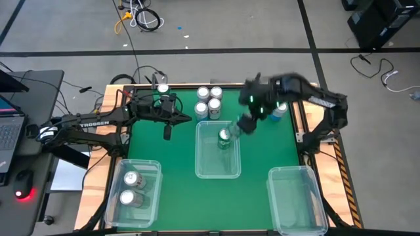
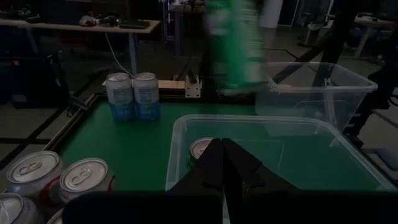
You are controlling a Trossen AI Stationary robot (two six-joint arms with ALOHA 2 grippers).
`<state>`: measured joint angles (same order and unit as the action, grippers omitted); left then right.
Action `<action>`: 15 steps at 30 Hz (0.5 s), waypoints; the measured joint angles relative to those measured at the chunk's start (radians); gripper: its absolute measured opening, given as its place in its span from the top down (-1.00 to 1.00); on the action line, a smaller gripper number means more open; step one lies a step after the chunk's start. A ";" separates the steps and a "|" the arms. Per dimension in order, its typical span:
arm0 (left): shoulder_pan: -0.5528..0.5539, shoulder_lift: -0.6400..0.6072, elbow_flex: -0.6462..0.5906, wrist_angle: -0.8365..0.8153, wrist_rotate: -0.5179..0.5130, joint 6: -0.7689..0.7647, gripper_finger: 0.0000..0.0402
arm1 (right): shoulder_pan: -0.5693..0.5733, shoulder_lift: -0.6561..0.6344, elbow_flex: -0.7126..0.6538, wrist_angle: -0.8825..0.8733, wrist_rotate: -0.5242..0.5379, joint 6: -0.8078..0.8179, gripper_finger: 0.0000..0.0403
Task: Sort soda cans
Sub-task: Put the green soda can into the top transparent bin
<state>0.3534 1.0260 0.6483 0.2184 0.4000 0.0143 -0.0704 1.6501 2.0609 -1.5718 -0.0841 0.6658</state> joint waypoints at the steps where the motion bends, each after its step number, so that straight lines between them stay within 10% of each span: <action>1: 0.000 0.000 0.000 -0.001 0.000 0.000 1.00 | 0.040 0.003 0.000 -0.001 0.012 0.017 -0.38; 15: 0.000 0.000 0.000 -0.014 0.000 0.003 1.00 | 0.260 0.192 -0.004 0.008 0.229 -0.277 -0.38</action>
<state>0.3534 1.0260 0.6483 0.2044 0.3996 0.0177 0.1893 1.8416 2.0567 -1.5633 0.1453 0.3893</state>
